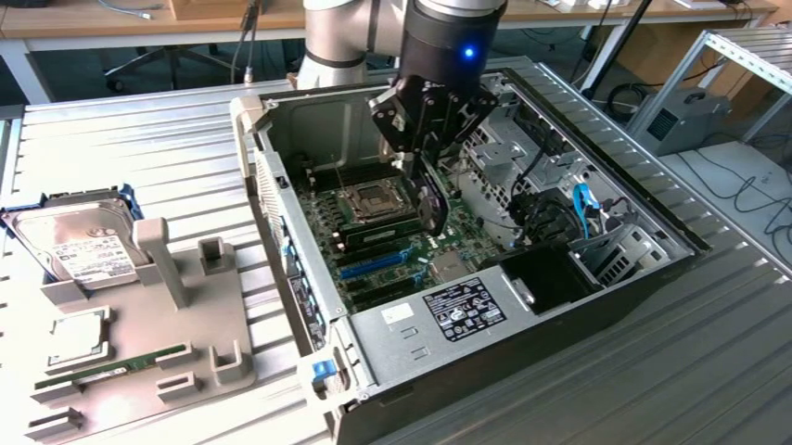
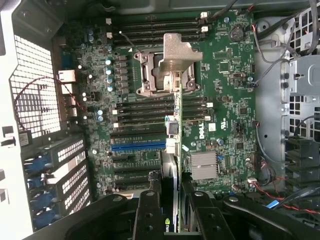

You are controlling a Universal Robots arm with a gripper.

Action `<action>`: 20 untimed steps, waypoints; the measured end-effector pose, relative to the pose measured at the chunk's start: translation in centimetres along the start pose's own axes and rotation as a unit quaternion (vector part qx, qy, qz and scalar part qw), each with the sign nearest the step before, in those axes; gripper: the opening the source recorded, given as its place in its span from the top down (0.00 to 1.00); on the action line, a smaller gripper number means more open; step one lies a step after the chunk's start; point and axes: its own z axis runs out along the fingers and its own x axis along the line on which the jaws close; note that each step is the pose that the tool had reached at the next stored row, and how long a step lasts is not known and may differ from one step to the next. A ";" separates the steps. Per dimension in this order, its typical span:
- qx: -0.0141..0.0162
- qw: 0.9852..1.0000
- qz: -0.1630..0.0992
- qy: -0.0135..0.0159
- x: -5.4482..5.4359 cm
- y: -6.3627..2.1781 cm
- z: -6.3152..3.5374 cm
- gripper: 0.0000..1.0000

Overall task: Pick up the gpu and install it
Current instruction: 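Pick up the gpu and move the gpu toward the slot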

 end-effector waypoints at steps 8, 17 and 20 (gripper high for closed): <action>0.000 1.000 0.000 0.000 -0.3 0.07 0.09 0.74; 0.000 1.000 0.000 0.000 -0.6 0.13 0.23 0.74; 0.000 1.000 0.000 0.000 -0.6 0.14 0.27 0.74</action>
